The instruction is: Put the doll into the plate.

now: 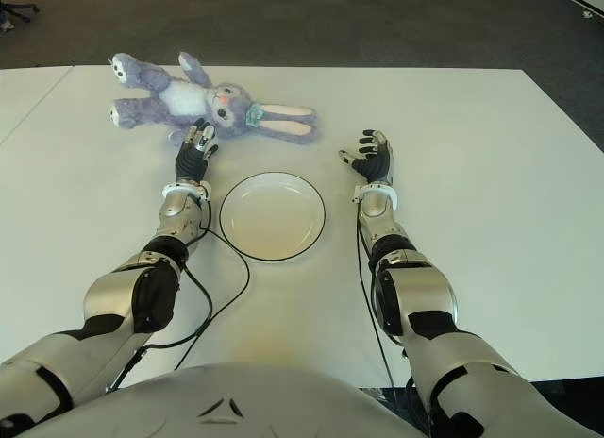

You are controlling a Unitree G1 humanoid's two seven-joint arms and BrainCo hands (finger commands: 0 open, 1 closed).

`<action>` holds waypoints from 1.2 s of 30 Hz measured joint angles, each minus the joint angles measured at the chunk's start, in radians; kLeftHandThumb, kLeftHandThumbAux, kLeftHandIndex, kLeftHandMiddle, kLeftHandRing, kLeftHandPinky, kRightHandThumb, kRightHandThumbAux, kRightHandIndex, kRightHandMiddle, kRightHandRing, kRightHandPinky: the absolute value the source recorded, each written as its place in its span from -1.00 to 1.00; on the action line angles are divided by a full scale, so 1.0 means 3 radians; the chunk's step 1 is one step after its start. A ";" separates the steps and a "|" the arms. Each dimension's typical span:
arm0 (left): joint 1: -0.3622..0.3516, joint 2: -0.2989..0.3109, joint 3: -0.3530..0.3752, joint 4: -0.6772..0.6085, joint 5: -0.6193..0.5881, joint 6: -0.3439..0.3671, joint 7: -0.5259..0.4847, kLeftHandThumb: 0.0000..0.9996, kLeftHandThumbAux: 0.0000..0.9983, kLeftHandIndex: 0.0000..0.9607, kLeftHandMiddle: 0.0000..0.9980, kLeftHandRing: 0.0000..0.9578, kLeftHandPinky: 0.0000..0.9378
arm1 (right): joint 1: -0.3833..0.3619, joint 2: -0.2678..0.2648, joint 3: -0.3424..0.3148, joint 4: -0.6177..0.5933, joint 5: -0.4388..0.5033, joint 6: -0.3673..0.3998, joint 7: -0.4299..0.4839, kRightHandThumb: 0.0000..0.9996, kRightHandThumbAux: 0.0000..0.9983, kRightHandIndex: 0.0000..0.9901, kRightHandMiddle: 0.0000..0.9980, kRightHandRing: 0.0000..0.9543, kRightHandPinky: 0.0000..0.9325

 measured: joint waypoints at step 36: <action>-0.0006 0.0043 -0.0127 0.0010 0.0144 -0.0071 0.0444 -1.00 0.33 -1.00 -0.98 -1.00 -1.00 | -0.0002 0.0002 0.0008 0.0000 -0.0009 0.0010 0.0002 -0.48 0.71 -0.50 -0.34 -0.23 -0.18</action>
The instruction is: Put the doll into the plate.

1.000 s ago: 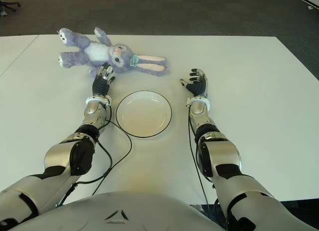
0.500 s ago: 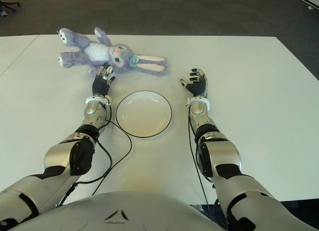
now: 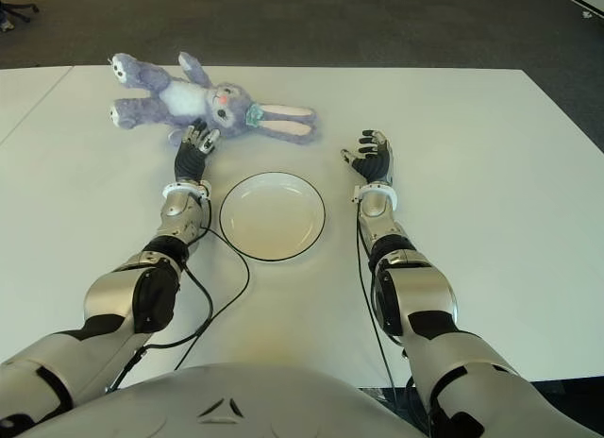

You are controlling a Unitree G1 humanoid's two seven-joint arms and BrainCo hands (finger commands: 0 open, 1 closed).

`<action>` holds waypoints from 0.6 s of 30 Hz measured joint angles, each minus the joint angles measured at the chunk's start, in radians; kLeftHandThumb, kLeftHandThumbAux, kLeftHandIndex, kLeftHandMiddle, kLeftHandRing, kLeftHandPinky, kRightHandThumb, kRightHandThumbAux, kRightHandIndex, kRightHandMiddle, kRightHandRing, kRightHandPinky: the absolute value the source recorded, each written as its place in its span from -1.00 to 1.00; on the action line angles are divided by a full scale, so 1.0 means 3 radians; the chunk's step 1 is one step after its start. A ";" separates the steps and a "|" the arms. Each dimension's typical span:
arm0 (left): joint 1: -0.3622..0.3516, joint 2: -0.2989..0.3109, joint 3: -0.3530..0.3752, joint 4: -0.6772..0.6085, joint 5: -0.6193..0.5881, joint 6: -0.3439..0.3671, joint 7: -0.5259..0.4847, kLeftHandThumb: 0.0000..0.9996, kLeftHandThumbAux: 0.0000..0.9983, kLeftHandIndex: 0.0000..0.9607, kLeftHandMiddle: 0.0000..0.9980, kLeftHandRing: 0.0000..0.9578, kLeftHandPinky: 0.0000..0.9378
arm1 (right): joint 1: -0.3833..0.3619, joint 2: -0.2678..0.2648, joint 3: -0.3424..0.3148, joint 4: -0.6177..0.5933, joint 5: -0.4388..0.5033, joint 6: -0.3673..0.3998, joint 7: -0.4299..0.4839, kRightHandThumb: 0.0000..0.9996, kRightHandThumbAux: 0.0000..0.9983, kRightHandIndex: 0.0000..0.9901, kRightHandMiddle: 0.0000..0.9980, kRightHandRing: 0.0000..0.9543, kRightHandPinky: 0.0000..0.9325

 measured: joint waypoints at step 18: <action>-0.0058 0.0489 -0.0672 0.0066 0.0990 -0.0289 0.2234 -0.70 -0.13 -1.00 -1.00 -1.00 -1.00 | -0.0014 0.0003 0.0021 -0.0021 -0.0043 0.0000 -0.0032 -0.58 0.73 -0.50 -0.33 -0.21 -0.14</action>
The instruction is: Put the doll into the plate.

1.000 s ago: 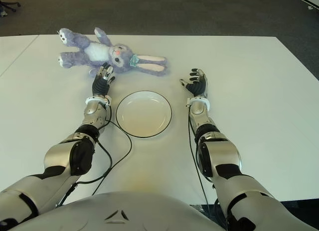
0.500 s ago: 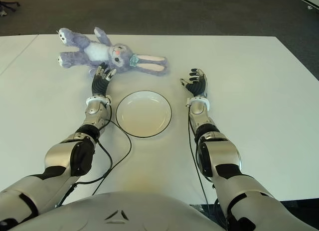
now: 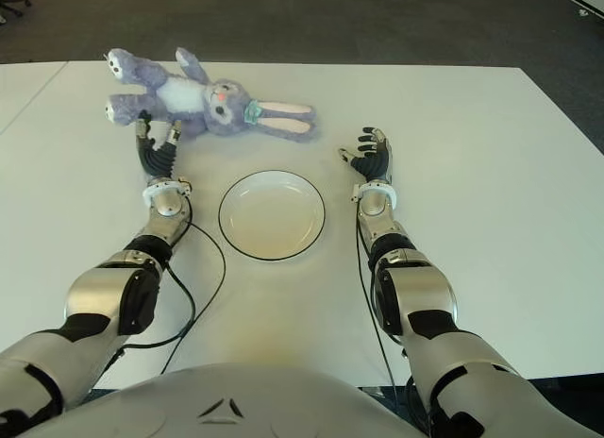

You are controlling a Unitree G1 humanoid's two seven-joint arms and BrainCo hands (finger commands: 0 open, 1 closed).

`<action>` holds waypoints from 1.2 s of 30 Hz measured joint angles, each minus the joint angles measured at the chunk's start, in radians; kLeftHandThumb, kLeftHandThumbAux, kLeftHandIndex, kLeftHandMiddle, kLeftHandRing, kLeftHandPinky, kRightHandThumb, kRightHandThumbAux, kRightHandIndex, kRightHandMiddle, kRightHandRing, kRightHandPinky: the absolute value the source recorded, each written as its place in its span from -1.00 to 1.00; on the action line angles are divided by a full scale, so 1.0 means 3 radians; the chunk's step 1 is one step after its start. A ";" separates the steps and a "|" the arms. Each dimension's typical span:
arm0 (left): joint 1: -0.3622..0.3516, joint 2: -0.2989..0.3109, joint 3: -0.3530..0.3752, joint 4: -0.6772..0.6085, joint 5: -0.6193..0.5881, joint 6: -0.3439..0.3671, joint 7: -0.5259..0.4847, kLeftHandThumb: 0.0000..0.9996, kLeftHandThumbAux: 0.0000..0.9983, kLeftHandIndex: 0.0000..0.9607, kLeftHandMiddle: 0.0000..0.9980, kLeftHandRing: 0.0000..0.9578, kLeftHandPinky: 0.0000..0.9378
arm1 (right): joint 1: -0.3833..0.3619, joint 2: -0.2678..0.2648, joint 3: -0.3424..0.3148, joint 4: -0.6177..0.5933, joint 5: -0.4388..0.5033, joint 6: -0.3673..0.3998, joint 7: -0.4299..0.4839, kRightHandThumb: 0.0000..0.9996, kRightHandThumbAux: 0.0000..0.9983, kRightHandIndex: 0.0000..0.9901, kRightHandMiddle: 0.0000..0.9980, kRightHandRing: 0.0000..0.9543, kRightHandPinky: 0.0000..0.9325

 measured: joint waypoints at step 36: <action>-0.0849 0.0866 -0.1596 0.0092 0.1370 0.0380 0.0578 -0.50 -0.10 -1.00 -1.00 -1.00 -1.00 | -0.0005 0.0022 0.0080 0.0000 -0.0075 0.0026 -0.0135 -0.57 0.70 -0.50 -0.32 -0.21 -0.15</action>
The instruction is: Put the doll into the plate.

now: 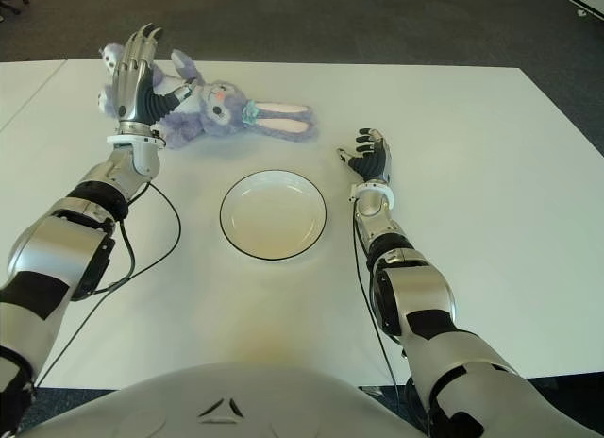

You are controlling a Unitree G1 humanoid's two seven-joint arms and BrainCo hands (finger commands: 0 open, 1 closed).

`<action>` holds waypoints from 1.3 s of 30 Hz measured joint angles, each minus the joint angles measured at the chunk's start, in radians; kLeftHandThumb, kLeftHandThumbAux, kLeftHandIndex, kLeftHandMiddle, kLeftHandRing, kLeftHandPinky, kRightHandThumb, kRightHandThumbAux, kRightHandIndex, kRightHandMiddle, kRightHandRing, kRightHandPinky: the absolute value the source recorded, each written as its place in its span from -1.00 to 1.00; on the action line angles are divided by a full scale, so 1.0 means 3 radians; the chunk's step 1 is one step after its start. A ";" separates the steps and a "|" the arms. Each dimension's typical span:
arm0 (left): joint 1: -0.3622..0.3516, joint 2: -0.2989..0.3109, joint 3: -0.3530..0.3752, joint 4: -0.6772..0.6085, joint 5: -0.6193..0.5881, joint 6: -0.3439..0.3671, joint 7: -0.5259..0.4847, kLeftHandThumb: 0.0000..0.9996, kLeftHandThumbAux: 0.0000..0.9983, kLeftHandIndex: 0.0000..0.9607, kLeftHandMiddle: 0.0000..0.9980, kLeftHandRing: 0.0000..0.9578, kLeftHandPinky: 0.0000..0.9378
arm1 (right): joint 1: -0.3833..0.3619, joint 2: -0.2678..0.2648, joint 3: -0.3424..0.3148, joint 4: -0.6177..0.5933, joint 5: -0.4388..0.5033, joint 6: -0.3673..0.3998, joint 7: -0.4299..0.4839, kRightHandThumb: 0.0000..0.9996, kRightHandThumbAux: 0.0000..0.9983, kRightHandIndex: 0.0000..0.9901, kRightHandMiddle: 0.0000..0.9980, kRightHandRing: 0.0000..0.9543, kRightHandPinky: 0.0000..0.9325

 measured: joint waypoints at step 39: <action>-0.0448 0.0188 -0.1470 0.0247 0.1163 0.0780 -0.0551 -0.66 -0.12 -1.00 -1.00 -1.00 -1.00 | -0.0010 0.0007 -0.0012 0.0000 0.0014 0.0034 0.0029 -0.36 0.70 -0.46 -0.31 -0.19 -0.15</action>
